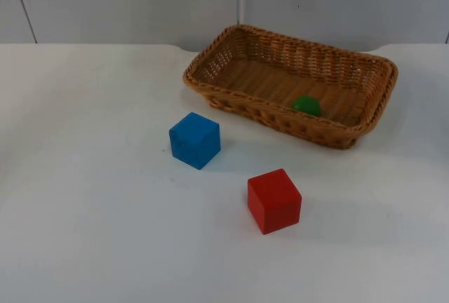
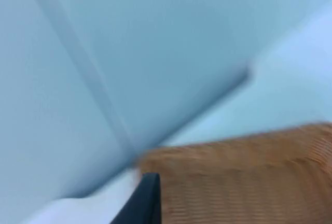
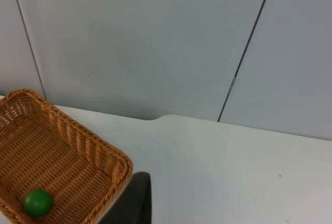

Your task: Place all geometric objects except the red cube into the basket.

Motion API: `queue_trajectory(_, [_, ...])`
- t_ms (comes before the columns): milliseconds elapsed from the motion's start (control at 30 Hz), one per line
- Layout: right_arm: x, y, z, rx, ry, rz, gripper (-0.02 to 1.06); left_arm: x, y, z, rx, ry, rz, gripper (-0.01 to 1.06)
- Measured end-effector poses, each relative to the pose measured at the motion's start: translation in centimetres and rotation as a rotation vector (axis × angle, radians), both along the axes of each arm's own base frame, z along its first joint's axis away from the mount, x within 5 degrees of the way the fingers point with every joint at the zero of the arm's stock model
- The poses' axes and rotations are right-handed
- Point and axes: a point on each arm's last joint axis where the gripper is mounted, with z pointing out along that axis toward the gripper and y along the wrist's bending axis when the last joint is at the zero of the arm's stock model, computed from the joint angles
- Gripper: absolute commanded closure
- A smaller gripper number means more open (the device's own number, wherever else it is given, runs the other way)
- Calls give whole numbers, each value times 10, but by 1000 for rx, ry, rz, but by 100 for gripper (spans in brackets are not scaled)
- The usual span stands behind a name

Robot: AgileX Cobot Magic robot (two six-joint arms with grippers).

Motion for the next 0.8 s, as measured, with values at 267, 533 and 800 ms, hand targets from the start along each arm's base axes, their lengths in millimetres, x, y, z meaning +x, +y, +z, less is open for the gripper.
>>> queue_trajectory(267, [0, 1, 0, 13, 1, 5, 2, -70, 95, 33, -61, -98, 247, 0])
queue_trajectory(533, [-1, 6, -1, 12, 16, 65, 2, -169, 169, 0, -97, -88, 457, 0])
queue_trajectory(800, [41, 85, -42, -52, 162, 379, 2, -207, 198, 21, -103, -123, 570, 0])
